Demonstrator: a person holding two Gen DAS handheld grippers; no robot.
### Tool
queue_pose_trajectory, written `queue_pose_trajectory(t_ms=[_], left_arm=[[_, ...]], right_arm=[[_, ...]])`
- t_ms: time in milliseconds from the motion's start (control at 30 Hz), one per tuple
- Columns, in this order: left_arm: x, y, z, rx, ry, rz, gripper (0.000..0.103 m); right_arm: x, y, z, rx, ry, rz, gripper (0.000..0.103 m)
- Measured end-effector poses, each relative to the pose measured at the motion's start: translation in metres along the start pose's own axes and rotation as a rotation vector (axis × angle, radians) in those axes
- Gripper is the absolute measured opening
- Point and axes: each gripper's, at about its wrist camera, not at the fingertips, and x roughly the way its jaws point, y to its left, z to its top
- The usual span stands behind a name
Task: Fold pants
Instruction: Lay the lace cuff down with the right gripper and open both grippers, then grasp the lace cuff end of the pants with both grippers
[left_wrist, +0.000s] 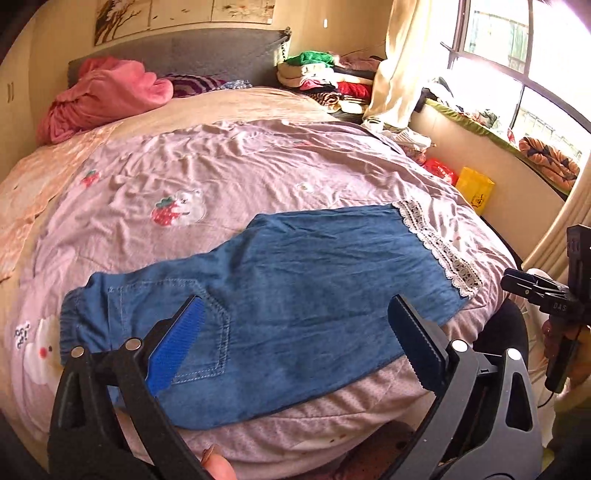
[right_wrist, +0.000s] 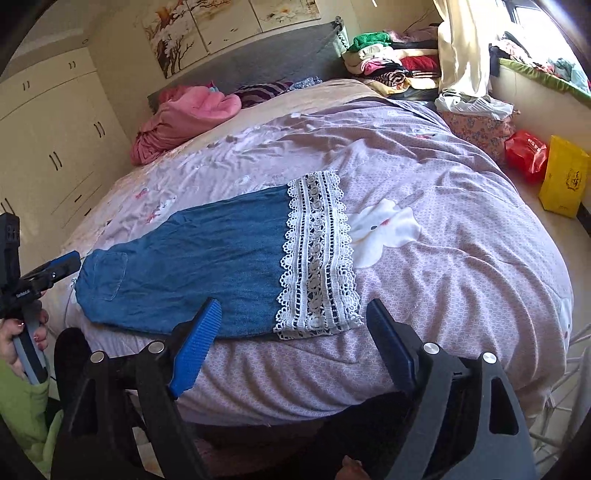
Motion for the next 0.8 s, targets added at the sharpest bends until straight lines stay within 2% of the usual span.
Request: queue_pose_trajectory(t_ms=[300, 800], left_arm=[[0.023, -0.048, 0.039, 0.102, 0.002, -0.061, 0.093], [0.128, -0.115, 0.079, 0.267, 0.11, -0.189, 0.093]], right_arm=[[0.003, -0.008, -0.001, 0.03, -0.007, 0.011, 0.08], [0.034, -0.024, -0.003, 0.083, 0.032, 0.061, 0.08]])
